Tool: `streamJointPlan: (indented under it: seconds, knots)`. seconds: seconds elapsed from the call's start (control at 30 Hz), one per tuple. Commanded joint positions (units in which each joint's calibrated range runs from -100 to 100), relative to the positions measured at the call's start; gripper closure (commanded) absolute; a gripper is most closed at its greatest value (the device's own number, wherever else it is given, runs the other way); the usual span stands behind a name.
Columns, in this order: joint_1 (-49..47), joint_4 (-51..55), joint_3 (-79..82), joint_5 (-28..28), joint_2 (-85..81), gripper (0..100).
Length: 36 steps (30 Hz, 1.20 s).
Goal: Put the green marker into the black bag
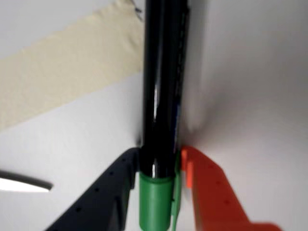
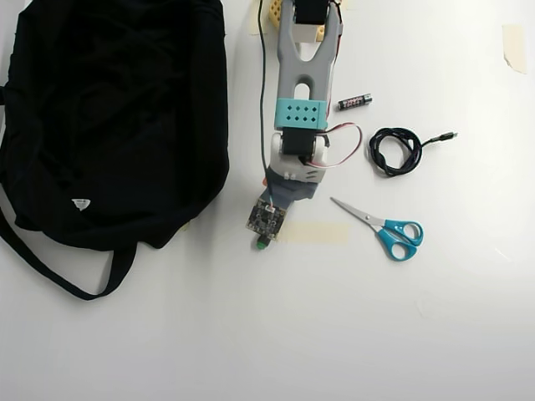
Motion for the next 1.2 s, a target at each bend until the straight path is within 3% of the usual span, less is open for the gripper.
streamJointPlan:
  seconds: [0.0, 1.17]
  knots:
    - [-0.19, 3.00, -2.22, 0.29, -4.37, 98]
    - [-0.49, 10.75, -1.33, 2.29, -27.52, 98]
